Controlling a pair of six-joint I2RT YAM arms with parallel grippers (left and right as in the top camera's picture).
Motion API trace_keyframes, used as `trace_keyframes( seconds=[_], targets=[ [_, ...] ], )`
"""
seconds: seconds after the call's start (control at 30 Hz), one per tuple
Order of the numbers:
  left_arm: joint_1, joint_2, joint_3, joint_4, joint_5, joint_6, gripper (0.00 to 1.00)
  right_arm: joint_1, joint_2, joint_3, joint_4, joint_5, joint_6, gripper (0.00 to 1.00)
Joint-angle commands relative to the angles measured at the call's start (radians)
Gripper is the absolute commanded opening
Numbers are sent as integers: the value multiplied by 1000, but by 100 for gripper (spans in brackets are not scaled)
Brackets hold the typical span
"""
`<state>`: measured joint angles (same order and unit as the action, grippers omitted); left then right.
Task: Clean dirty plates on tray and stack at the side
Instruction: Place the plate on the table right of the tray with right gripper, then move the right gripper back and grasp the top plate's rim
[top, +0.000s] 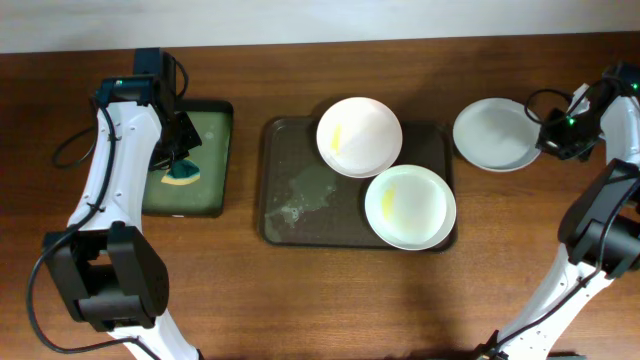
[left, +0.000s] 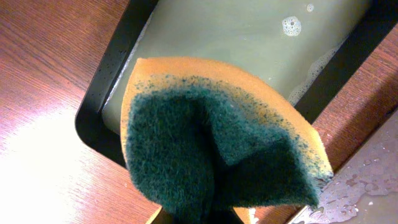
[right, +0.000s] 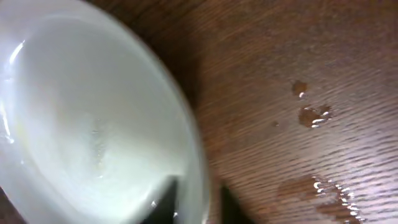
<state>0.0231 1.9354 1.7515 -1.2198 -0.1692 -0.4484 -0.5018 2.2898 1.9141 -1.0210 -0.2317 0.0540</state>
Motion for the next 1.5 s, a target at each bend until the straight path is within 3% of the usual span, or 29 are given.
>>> trace_keyframes(
  seconds=[0.0,0.17,0.33,0.5,0.67,0.77,0.9,1.1,1.17,1.3,1.47],
  targets=[
    [4,-20,-4,0,-3,17,0,-2,3,15,-2,-48,14,51],
    [3,-20,-4,4,-3,17,0,19,-24,75,-42,-379,15,53],
    [3,-20,-4,14,-3,16,0,154,-85,77,-40,-423,-20,54],
    [4,-19,-4,11,-3,17,0,367,-70,71,-7,-222,-27,68],
    [1,-19,-4,11,-3,20,0,539,-42,68,-3,-20,-26,69],
    [1,-19,-4,11,-3,20,0,602,-23,68,6,118,73,69],
    [1,-19,-4,11,-3,20,0,633,8,66,26,153,117,68],
    [1,-19,-4,11,-3,20,0,658,59,65,34,138,120,52],
    [1,-19,-4,11,-3,20,0,660,75,64,35,134,120,50],
    [1,-19,-4,11,-2,19,0,662,89,64,35,111,120,25],
    [-1,-19,-4,16,31,20,0,671,89,64,31,19,120,4]
  ],
)
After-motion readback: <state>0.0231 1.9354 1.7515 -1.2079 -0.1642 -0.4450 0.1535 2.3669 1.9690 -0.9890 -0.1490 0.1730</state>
